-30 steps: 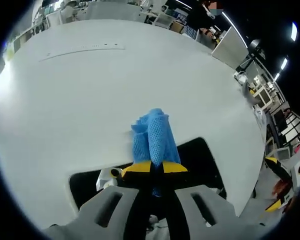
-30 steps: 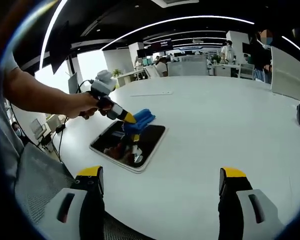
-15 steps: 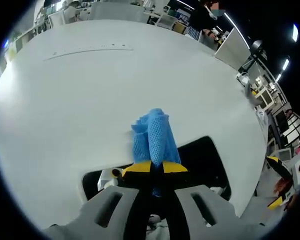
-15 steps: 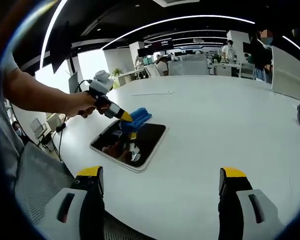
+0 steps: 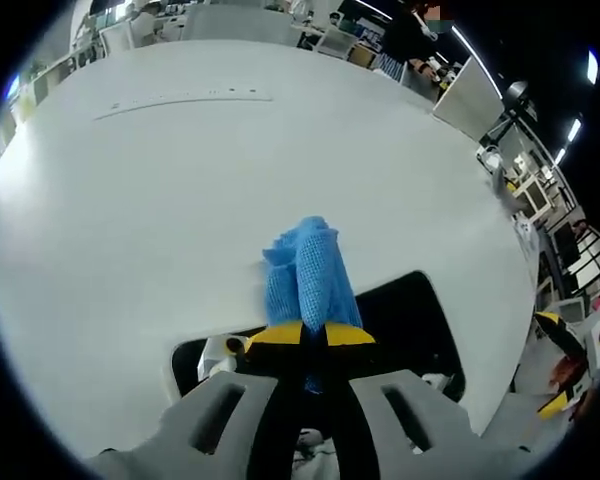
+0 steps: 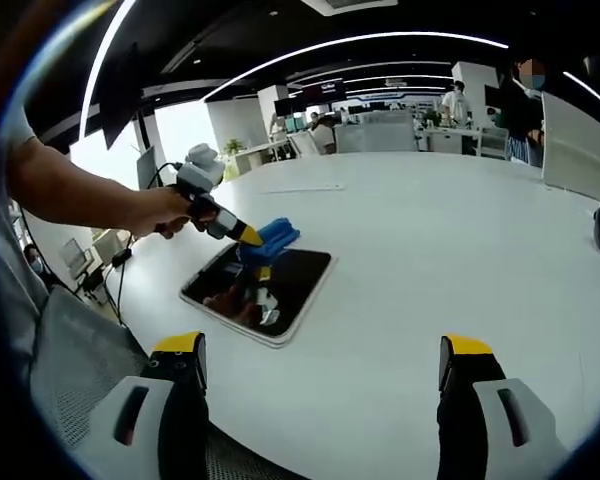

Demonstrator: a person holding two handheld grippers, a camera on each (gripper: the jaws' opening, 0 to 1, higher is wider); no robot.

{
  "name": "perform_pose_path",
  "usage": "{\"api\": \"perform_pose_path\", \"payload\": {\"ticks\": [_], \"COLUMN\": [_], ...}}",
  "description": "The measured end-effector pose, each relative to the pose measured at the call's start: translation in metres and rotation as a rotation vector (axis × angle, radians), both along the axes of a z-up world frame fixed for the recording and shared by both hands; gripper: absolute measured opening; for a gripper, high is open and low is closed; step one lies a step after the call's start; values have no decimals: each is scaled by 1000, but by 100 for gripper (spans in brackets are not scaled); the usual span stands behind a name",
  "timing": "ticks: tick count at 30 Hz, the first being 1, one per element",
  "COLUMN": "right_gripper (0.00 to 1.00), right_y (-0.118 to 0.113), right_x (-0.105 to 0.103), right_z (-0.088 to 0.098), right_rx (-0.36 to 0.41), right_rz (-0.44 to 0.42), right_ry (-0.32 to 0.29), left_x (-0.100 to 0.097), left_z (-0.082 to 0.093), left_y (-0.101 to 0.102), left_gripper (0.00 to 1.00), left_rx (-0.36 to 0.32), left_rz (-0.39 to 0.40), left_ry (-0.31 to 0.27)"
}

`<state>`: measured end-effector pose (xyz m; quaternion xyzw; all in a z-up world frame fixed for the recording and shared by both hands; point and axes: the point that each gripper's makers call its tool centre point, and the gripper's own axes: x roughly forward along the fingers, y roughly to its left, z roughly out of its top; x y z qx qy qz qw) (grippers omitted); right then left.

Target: Wipe the mirror surface with the cleaning cloth until all visible marks leave the cleaned area.

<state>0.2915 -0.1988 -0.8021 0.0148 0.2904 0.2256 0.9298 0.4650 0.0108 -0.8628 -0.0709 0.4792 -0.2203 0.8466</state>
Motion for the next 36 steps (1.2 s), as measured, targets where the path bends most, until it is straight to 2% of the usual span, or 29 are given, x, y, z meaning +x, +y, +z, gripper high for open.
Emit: {"api": "perform_pose_path", "payload": {"ticks": [17, 36], "right_gripper": [95, 95], "right_y": [2, 4], "right_x": [-1, -2], "right_z": [1, 3], "right_rx": [-4, -18], "right_rz": [12, 19], "right_ry": [-8, -19], "left_x": [-19, -54], "left_z": [0, 0], "left_y": [5, 10], "left_gripper": [2, 2], "left_rx": [6, -1], "left_rz": [8, 12], "left_ry": [-3, -3]}}
